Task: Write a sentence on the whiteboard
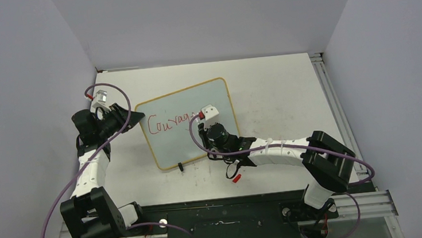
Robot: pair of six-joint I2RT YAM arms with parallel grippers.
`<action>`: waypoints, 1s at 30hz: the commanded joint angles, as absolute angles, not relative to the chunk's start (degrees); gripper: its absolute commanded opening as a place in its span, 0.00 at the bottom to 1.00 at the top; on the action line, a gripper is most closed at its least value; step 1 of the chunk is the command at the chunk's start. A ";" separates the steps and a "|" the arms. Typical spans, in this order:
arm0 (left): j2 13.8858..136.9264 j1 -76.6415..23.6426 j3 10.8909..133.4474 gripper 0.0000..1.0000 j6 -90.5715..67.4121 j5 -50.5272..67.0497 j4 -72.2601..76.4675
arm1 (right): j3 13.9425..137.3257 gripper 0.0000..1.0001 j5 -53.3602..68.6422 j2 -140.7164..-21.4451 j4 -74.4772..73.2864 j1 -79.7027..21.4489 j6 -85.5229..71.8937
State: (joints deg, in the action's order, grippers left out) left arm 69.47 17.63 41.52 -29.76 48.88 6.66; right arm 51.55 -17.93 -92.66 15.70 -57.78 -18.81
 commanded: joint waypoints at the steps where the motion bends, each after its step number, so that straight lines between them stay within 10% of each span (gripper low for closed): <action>1: 69.30 17.90 42.71 0.29 -29.06 49.82 7.38 | 53.64 0.05 -17.12 -93.40 16.59 -57.69 -18.63; 30: 69.36 17.85 42.71 0.29 -29.37 50.03 7.71 | 49.06 0.05 -18.95 -92.70 14.97 -59.19 -21.26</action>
